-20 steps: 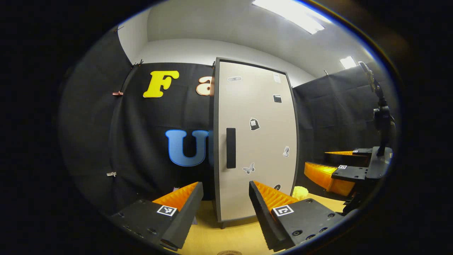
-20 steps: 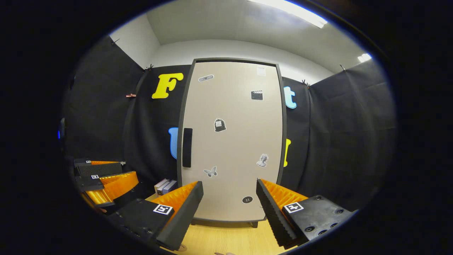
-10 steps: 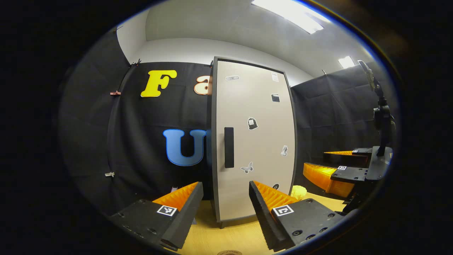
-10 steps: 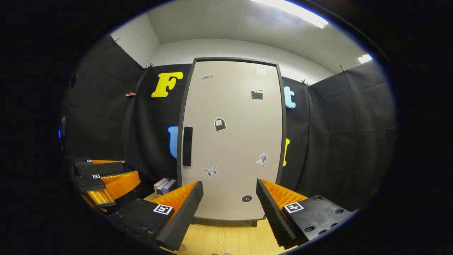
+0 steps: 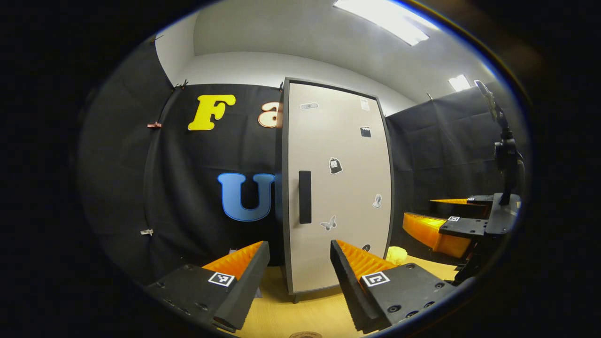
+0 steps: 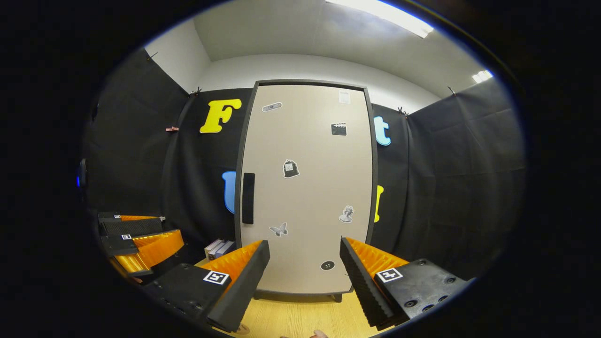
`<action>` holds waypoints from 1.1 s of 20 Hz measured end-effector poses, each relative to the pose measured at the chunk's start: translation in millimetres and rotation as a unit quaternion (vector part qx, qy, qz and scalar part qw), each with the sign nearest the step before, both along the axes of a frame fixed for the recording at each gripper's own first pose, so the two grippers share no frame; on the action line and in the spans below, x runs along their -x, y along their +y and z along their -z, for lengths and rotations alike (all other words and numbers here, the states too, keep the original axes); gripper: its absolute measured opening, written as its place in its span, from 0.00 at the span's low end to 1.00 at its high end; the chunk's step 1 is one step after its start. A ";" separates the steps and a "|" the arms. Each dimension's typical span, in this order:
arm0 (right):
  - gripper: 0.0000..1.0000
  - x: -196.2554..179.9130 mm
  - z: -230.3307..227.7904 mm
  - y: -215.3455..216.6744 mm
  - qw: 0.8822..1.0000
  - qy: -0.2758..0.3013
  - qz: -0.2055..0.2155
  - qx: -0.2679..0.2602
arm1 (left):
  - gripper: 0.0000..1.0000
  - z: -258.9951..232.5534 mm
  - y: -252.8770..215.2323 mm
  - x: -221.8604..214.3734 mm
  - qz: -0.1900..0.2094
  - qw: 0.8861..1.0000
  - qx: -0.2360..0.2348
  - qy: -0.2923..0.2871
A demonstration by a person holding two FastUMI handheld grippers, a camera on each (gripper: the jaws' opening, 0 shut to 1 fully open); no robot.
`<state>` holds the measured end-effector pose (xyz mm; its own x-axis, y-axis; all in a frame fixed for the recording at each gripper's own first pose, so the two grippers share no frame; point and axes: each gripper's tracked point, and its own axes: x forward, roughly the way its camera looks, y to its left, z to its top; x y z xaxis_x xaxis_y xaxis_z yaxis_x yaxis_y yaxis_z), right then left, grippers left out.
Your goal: Open the cabinet door with the right hand, grasp the bottle in the cabinet with the left hand and place it on the coaster, then close the cabinet door with the right hand.
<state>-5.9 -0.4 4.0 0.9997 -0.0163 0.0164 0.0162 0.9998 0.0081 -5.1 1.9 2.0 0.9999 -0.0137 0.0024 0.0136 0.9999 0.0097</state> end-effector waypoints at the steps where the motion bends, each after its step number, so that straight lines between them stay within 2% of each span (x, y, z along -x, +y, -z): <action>1: 0.98 -0.4 0.3 0.7 1.000 0.000 -0.001 0.000 | 0.83 -0.4 0.2 0.8 0.000 1.000 0.000 0.000; 10: 0.98 -21.4 0.8 14.9 1.000 -0.003 -0.020 0.000 | 0.83 6.5 14.5 4.5 -0.008 1.000 -0.006 0.010; 14: 0.97 -45.1 4.0 45.1 0.998 -0.001 -0.059 -0.010 | 0.83 9.9 33.2 9.8 -0.028 0.999 -0.005 0.015; 22: 0.97 -96.1 1.8 99.4 0.995 -0.014 -0.096 -0.019 | 0.83 19.1 75.7 18.0 -0.069 0.997 -0.005 0.027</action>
